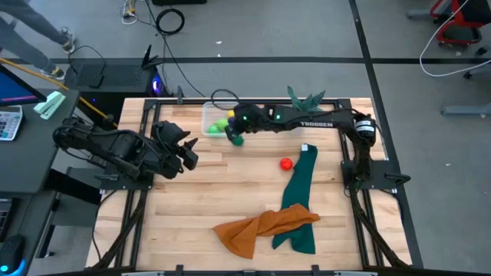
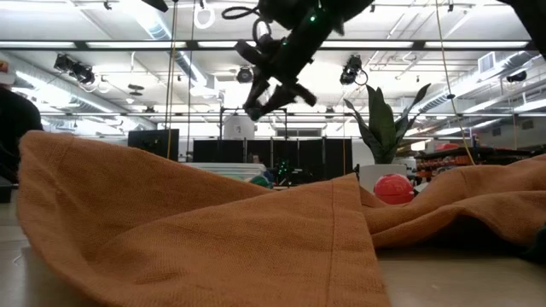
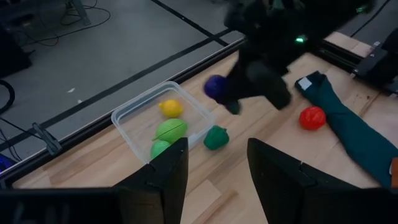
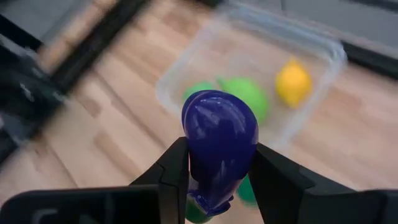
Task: Pick and placing Produce into tupperware
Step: Put the violet eggplant into the transparent bin
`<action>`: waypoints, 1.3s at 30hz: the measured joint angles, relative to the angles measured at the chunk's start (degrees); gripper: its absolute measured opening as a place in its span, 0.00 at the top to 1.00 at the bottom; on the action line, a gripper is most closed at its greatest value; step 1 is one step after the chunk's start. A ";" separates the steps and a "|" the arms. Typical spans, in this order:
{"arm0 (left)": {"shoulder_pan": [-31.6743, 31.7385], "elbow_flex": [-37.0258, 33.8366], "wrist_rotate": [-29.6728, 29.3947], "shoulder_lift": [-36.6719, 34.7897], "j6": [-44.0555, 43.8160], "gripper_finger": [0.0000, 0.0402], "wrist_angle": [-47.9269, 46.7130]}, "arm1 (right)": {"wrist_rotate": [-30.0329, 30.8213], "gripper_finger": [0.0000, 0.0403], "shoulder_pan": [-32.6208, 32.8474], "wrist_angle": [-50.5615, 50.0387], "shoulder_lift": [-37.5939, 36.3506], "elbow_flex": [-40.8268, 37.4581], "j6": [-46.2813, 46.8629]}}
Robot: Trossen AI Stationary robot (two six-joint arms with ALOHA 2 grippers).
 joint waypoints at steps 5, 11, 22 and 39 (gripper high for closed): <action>0.00 0.00 -0.03 -0.03 0.48 0.57 0.62 | -3.80 0.74 -2.71 6.29 0.98 0.02 -3.64; 0.00 0.00 -0.21 -0.02 1.70 0.57 3.00 | -6.51 0.74 -5.11 7.60 1.00 0.00 -6.56; 0.00 0.00 -0.45 -0.02 6.50 0.57 8.35 | -9.40 0.75 -5.93 10.89 1.02 0.00 -11.24; 0.24 0.00 -0.41 -0.02 8.46 0.57 11.08 | -14.81 0.75 -7.30 12.23 7.45 1.96 -14.29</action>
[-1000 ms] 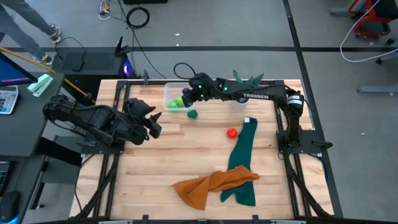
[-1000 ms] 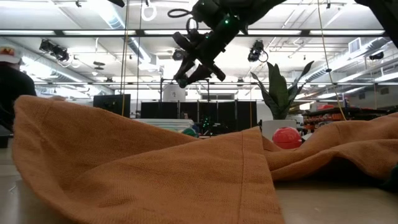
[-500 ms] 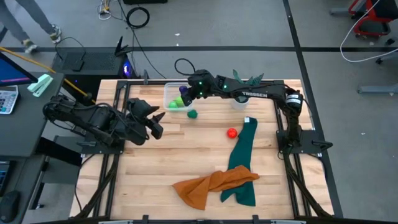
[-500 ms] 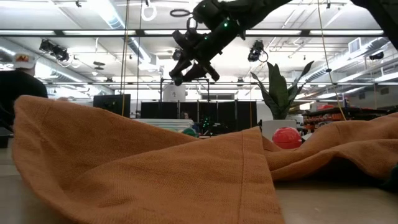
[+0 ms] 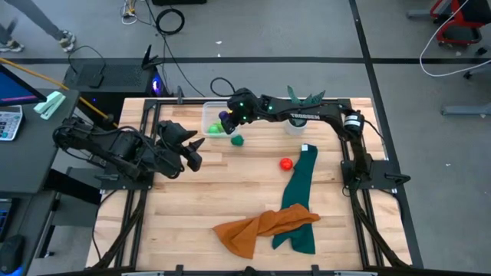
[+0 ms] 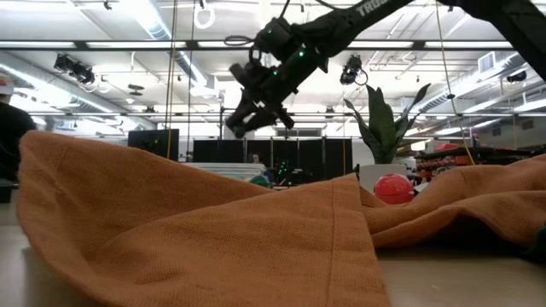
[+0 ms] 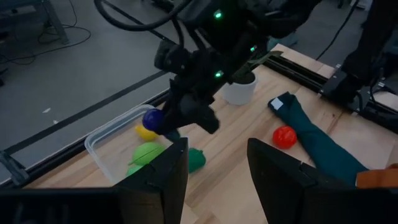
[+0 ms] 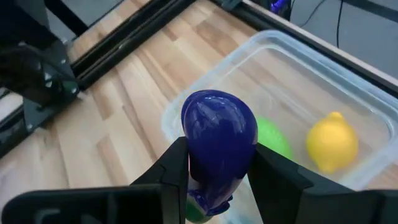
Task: Pick and placing Produce into tupperware
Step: Put the violet eggplant into the transparent bin
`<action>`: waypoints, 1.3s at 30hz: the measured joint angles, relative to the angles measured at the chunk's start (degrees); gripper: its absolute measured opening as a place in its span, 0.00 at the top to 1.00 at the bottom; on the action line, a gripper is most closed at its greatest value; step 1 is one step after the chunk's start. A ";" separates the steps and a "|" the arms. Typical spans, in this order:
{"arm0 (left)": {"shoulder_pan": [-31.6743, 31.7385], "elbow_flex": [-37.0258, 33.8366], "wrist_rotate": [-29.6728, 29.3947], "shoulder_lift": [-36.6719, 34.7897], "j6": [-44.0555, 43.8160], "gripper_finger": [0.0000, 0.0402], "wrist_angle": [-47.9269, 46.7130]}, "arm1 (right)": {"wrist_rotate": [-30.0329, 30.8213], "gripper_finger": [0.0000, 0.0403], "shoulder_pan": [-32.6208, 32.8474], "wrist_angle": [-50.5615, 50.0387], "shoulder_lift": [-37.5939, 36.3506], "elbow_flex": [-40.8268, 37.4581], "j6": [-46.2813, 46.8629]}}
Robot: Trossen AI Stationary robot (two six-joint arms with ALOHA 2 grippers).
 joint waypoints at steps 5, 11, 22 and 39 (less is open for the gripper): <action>-0.02 0.00 0.04 -0.02 -0.26 0.57 0.24 | 1.74 0.75 -0.75 -2.98 1.43 -0.09 0.59; 0.00 0.00 0.15 -0.02 -0.07 0.57 0.81 | 3.03 0.75 -0.99 -3.32 1.96 -0.05 0.65; 0.02 0.00 0.20 -0.02 0.16 0.57 0.85 | 3.18 0.74 -2.19 -3.83 3.80 -0.05 1.68; -0.09 0.00 0.50 -0.02 0.74 0.57 0.85 | 1.98 0.72 -1.93 -4.15 4.82 -0.05 1.67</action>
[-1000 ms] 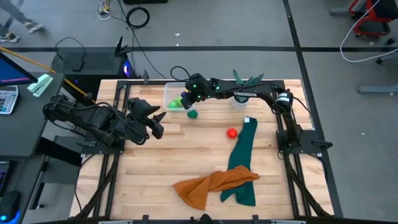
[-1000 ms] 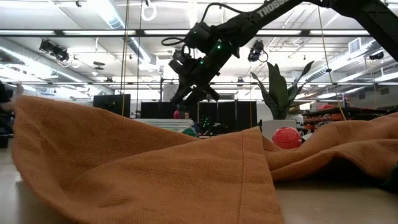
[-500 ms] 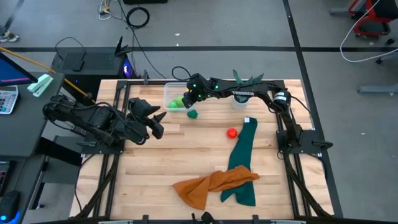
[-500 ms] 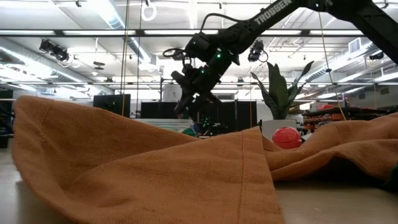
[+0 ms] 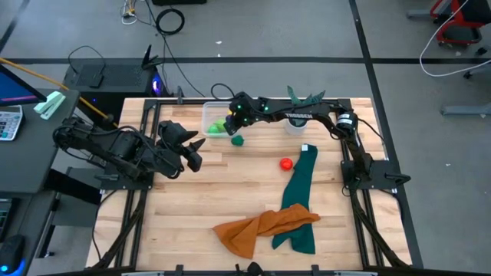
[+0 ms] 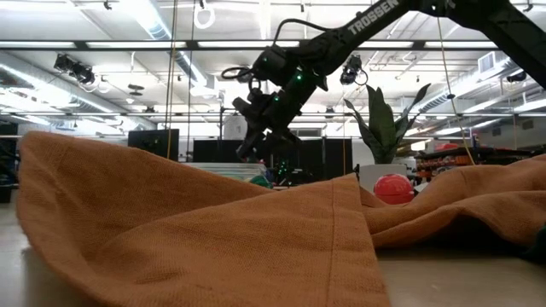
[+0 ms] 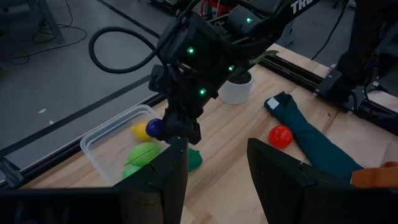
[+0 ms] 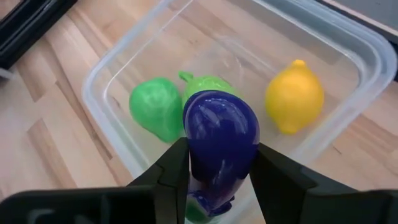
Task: Pick and placing Produce into tupperware
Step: Put the violet eggplant into the transparent bin, then put the red tomato into the transparent bin
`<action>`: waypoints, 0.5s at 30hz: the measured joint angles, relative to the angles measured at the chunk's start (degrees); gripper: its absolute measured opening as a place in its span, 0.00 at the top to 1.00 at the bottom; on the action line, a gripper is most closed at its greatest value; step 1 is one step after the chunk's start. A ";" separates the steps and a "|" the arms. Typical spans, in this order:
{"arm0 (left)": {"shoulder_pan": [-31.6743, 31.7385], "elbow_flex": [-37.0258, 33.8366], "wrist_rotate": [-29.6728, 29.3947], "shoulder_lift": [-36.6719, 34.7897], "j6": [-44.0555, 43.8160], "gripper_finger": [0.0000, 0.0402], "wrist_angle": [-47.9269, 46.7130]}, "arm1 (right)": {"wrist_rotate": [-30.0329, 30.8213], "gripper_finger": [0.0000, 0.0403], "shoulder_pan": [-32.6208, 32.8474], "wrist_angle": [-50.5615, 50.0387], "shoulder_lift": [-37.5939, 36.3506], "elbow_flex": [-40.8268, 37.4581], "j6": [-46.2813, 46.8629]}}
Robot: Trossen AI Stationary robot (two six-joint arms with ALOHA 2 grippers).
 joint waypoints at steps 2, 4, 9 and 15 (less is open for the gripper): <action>0.00 0.00 0.00 0.00 0.10 0.57 0.00 | -0.03 0.71 0.24 0.02 0.00 0.00 -0.11; 0.00 0.00 0.00 0.00 0.15 0.57 0.00 | -0.35 0.69 0.23 -0.04 0.00 0.00 -0.25; 0.00 0.00 0.00 0.00 0.11 0.57 0.00 | -0.48 0.65 0.25 -0.11 0.00 0.00 -0.27; 0.00 0.00 0.00 0.00 0.00 0.57 -0.01 | -0.48 0.63 0.25 -0.22 0.00 0.00 -0.29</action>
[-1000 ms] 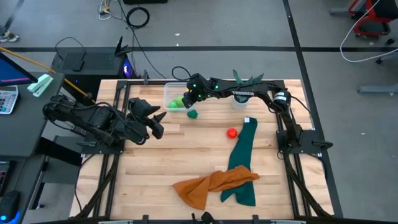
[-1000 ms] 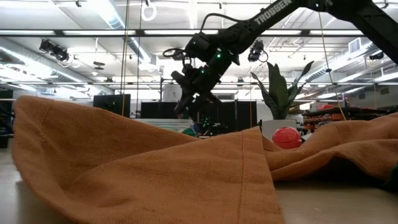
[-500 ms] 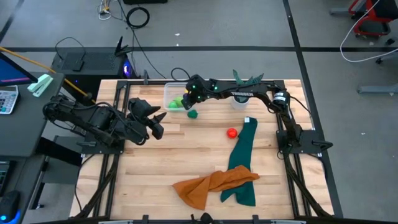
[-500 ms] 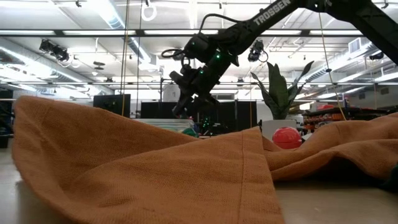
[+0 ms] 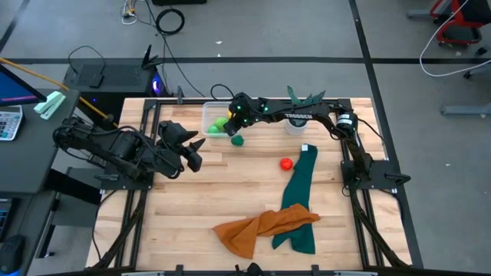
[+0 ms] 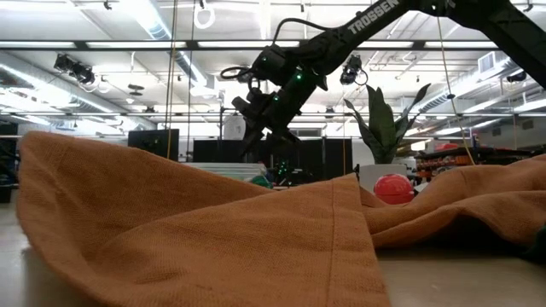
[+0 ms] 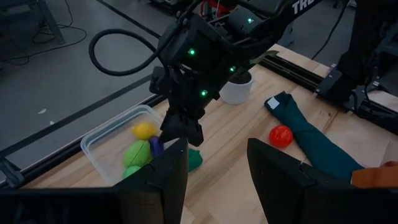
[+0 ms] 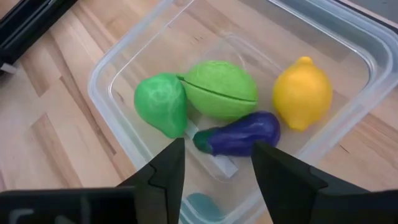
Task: Pick and placing Produce into tupperware
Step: Put the red tomato into the transparent bin
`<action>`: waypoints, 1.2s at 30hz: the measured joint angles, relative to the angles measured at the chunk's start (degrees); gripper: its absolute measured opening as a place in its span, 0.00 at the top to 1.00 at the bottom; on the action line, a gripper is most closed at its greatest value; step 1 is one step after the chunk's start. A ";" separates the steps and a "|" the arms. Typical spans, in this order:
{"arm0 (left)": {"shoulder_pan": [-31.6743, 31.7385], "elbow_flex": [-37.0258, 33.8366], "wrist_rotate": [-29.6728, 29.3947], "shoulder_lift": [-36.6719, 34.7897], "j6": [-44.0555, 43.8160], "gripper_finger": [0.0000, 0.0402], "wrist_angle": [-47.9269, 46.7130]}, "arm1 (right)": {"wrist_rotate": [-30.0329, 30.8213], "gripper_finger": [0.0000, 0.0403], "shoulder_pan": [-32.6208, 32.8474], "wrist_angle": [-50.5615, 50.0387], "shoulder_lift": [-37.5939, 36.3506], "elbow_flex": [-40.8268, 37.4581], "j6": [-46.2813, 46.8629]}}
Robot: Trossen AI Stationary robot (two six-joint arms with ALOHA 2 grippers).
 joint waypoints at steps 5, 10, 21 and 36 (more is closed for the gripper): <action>0.00 0.00 0.00 0.00 0.00 0.57 -0.01 | 0.00 0.63 0.10 -0.02 -0.01 0.00 -0.03; -0.02 0.00 0.00 0.01 -0.02 0.57 -0.05 | 0.01 0.63 0.79 -3.15 -2.06 -0.02 -0.50; -0.02 0.00 0.00 0.02 -0.37 0.57 -0.01 | 1.56 0.63 7.10 -27.90 -13.45 0.00 -8.19; 0.00 0.00 -0.02 0.02 -0.69 0.57 0.48 | 3.42 0.63 19.43 -50.40 -28.22 0.00 -6.75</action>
